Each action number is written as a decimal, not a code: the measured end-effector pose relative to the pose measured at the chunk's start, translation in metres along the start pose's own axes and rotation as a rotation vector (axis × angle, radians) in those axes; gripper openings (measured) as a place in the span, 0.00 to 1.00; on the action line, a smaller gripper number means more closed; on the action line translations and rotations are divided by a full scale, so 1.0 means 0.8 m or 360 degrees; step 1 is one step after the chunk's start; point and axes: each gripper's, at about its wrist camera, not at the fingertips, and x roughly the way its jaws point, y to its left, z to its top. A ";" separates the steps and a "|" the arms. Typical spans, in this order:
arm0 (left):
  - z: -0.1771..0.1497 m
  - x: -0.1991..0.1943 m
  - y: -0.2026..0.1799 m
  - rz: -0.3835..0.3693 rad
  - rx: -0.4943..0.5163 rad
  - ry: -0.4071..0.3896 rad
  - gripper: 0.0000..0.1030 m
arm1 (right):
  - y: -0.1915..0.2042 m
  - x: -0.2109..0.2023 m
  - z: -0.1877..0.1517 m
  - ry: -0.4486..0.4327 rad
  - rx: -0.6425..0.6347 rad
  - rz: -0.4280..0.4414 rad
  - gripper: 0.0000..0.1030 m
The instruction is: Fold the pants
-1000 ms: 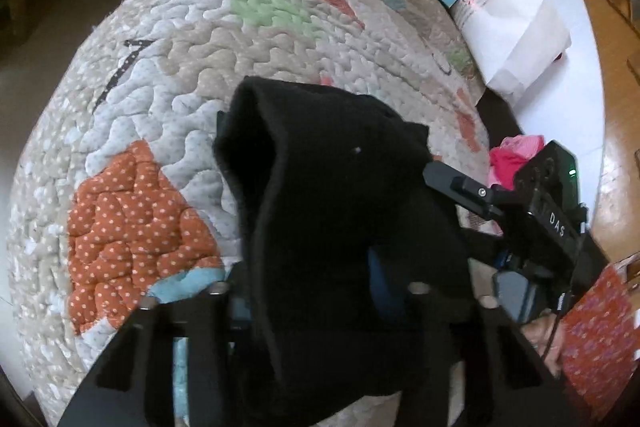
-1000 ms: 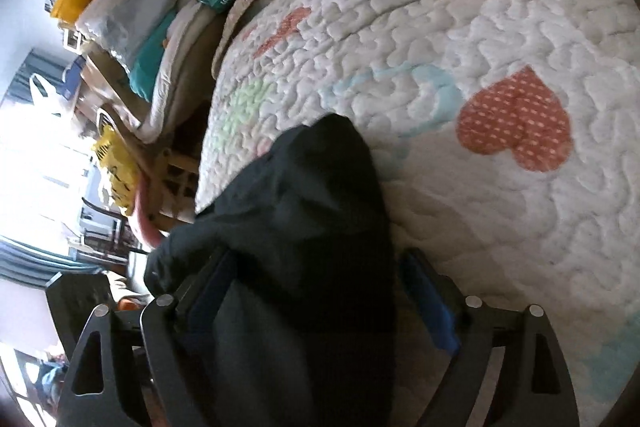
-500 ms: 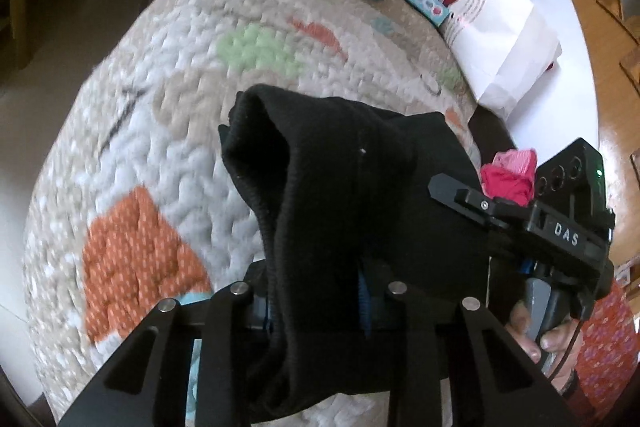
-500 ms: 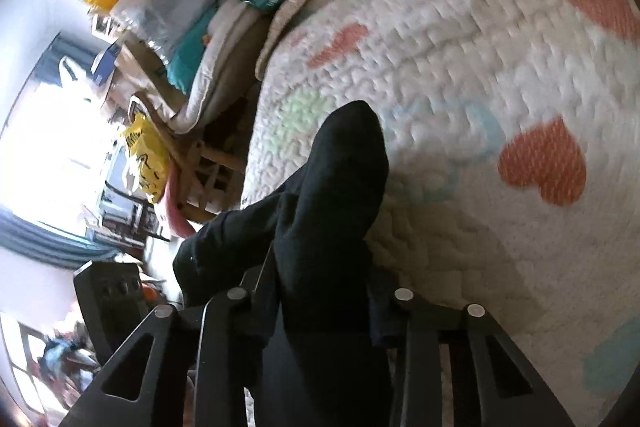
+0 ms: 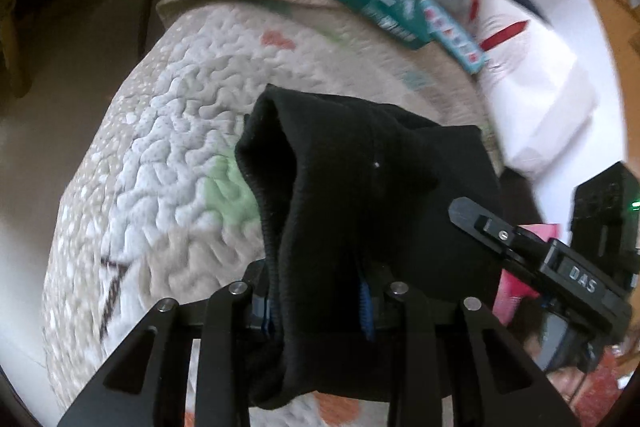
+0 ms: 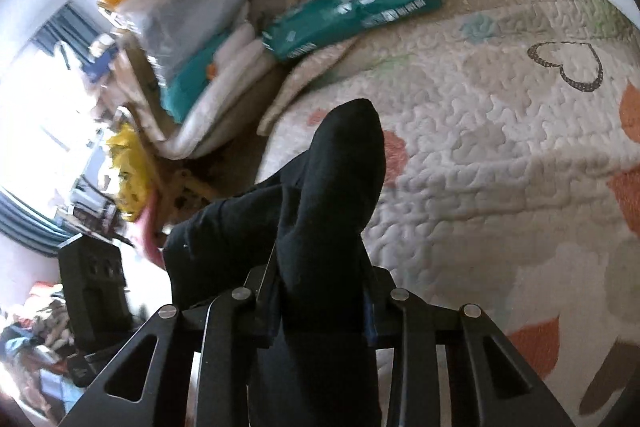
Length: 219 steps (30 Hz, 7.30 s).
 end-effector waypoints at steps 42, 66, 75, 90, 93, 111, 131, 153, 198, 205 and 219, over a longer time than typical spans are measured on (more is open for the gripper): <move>-0.193 -0.145 -0.013 0.0489 0.0298 -0.0554 0.79 | 0.008 -0.122 -0.222 -0.0264 -0.0235 -0.0557 0.81; -0.223 -0.176 -0.068 0.0810 0.0635 -0.1050 1.00 | 0.017 -0.081 -0.227 -0.0211 -0.0250 -0.0635 0.82; -0.216 -0.167 -0.059 0.0799 0.0573 -0.0945 1.00 | 0.016 -0.081 -0.229 -0.0228 -0.0255 -0.0637 0.83; -0.206 -0.140 -0.036 0.0820 0.0442 -0.0667 1.00 | 0.014 -0.074 -0.232 -0.0209 -0.0252 -0.0671 0.84; -0.206 -0.139 -0.037 0.0834 0.0445 -0.0659 1.00 | 0.015 -0.074 -0.232 -0.0208 -0.0253 -0.0673 0.84; -0.207 -0.130 -0.033 0.0829 0.0443 -0.0585 1.00 | 0.015 -0.072 -0.233 -0.0196 -0.0269 -0.0674 0.85; -0.205 -0.121 -0.027 0.0778 0.0396 -0.0501 1.00 | 0.014 -0.070 -0.234 -0.0192 -0.0264 -0.0681 0.86; -0.207 -0.131 -0.033 0.0646 0.0405 -0.0566 1.00 | 0.015 -0.072 -0.234 -0.0207 -0.0272 -0.0699 0.86; -0.210 -0.102 -0.021 0.0647 0.0327 -0.0342 1.00 | 0.008 -0.070 -0.232 -0.0195 -0.0261 -0.0751 0.87; -0.210 -0.102 -0.021 0.0648 0.0326 -0.0338 1.00 | 0.007 -0.070 -0.231 -0.0195 -0.0264 -0.0751 0.87; -0.211 -0.096 -0.017 0.0640 0.0308 -0.0316 1.00 | 0.007 -0.070 -0.231 -0.0194 -0.0266 -0.0750 0.88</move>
